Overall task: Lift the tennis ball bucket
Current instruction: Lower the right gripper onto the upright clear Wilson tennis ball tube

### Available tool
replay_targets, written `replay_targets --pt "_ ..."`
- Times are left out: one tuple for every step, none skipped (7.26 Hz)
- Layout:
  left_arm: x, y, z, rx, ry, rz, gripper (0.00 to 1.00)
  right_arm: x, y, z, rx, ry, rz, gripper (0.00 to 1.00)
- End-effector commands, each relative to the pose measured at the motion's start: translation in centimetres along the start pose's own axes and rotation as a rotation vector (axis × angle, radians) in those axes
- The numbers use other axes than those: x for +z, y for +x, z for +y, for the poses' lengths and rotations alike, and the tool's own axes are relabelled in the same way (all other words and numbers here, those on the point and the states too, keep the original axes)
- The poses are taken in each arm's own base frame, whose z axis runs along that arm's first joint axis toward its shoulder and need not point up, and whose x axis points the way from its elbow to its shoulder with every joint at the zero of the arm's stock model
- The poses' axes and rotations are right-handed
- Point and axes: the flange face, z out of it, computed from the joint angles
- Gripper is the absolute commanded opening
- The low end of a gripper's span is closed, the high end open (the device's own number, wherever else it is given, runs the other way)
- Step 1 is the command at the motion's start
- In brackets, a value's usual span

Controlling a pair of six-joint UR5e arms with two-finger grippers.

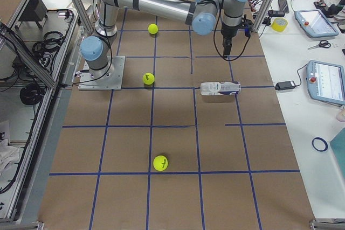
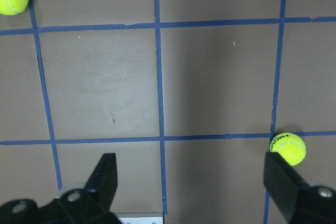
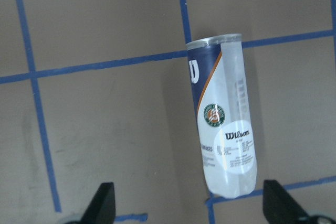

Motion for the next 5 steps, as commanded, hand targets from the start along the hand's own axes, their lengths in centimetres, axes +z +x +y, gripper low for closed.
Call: replay_targets --pt "-0.1 0.0 0.1 0.0 0.002 0.0 1.0 7.9 3.0 -3.9 -0.016 -0.019 0.034 1.0" --pt "-0.1 0.0 0.1 0.0 0.003 0.0 1.0 10.8 3.1 -4.8 -0.03 -0.004 0.031 1.0" --pt "-0.2 0.0 0.2 0.0 0.003 -0.002 1.0 12.8 3.3 -5.1 -0.042 -0.021 0.029 1.0" --pt "-0.2 0.0 0.2 0.0 0.003 -0.002 1.0 13.9 3.2 -5.2 -0.037 -0.029 0.022 1.0" --pt "-0.2 0.0 0.2 0.0 0.003 -0.002 1.0 15.3 2.7 -5.4 -0.037 -0.031 -0.025 1.0"
